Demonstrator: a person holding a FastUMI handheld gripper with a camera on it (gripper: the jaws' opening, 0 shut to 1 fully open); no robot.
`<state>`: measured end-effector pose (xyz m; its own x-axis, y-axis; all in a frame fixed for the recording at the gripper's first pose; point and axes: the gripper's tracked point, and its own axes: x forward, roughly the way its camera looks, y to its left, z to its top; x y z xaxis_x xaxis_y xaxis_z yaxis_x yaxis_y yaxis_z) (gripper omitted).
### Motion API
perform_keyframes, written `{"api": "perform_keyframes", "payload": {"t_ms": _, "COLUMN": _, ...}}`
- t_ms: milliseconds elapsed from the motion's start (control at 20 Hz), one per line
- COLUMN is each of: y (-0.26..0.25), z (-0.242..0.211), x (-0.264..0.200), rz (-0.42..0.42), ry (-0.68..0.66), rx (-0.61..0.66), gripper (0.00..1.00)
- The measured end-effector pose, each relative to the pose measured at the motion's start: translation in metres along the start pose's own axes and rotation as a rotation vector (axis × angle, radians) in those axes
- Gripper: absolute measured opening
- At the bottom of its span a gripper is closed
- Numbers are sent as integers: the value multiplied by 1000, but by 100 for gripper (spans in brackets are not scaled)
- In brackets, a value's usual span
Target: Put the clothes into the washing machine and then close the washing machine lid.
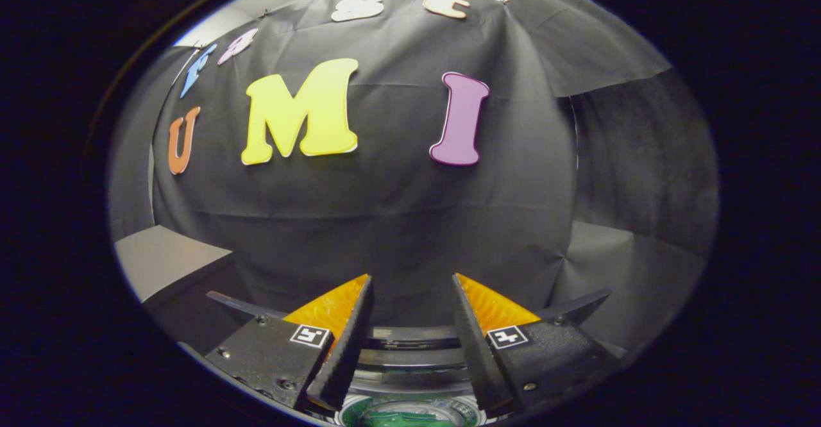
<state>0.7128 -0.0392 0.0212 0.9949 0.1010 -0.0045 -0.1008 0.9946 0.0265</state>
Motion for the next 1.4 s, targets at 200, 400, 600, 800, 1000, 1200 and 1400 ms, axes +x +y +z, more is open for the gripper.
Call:
{"api": "perform_keyframes", "payload": {"t_ms": 200, "y": 0, "z": -4, "x": -9, "rz": -10, "ry": -9, "rx": 4, "gripper": 76}}
{"api": "perform_keyframes", "payload": {"t_ms": 400, "y": -1, "z": -10, "x": -23, "rz": -15, "ry": -17, "rx": 1, "gripper": 76}}
{"api": "perform_keyframes", "payload": {"t_ms": 600, "y": -1, "z": -20, "x": -40, "rz": -27, "ry": 6, "rx": -8, "gripper": 76}}
{"api": "perform_keyframes", "payload": {"t_ms": 800, "y": -3, "z": -32, "x": -58, "rz": -31, "ry": 44, "rx": 11, "gripper": 76}}
{"api": "perform_keyframes", "payload": {"t_ms": 1000, "y": -3, "z": -50, "x": -80, "rz": -34, "ry": 82, "rx": 8, "gripper": 76}}
{"api": "perform_keyframes", "payload": {"t_ms": 1200, "y": -2, "z": -76, "x": -102, "rz": -29, "ry": 135, "rx": -8, "gripper": 76}}
{"api": "perform_keyframes", "payload": {"t_ms": 1400, "y": 4, "z": -105, "x": -130, "rz": -12, "ry": 189, "rx": -33, "gripper": 77}}
